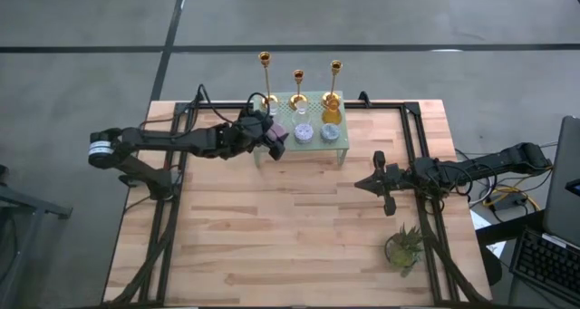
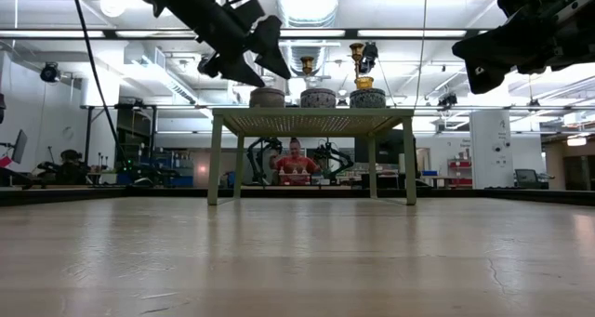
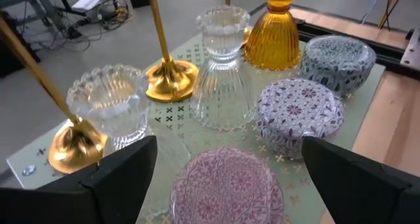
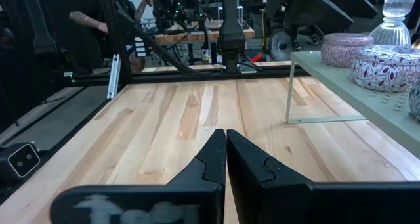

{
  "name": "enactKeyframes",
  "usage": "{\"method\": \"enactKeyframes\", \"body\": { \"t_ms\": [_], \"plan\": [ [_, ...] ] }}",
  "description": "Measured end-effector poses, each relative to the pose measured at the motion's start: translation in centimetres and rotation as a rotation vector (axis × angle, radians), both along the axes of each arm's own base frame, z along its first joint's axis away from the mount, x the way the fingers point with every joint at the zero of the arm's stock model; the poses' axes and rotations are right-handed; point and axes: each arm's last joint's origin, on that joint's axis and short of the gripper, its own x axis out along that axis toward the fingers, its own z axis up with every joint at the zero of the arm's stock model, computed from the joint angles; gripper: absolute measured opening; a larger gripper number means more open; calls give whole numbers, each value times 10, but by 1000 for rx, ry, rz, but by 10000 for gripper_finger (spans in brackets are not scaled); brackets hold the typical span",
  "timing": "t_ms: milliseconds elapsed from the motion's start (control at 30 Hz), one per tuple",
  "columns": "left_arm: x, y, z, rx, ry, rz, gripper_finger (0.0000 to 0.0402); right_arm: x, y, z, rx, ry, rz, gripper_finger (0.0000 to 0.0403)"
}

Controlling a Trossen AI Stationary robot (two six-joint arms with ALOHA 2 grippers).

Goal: Pick & Place candle stick holders
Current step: Return to Home Position

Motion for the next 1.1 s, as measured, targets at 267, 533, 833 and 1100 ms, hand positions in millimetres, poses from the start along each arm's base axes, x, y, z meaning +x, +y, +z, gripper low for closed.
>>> {"method": "enactKeyframes", "body": {
  "t_ms": [267,533,833,1100],
  "plan": [
    [-4,-12,11,51,2,-82,366,0,0,0,0,0,0,8],
    [-7,-63,23,126,-7,-295,244,0,0,0,0,-1,0,8],
    [-28,-129,3,156,-45,-552,38,0,0,0,0,0,0,8],
    [-73,-136,-38,138,-136,-623,11,0,0,0,0,0,0,8]
  ]
}}
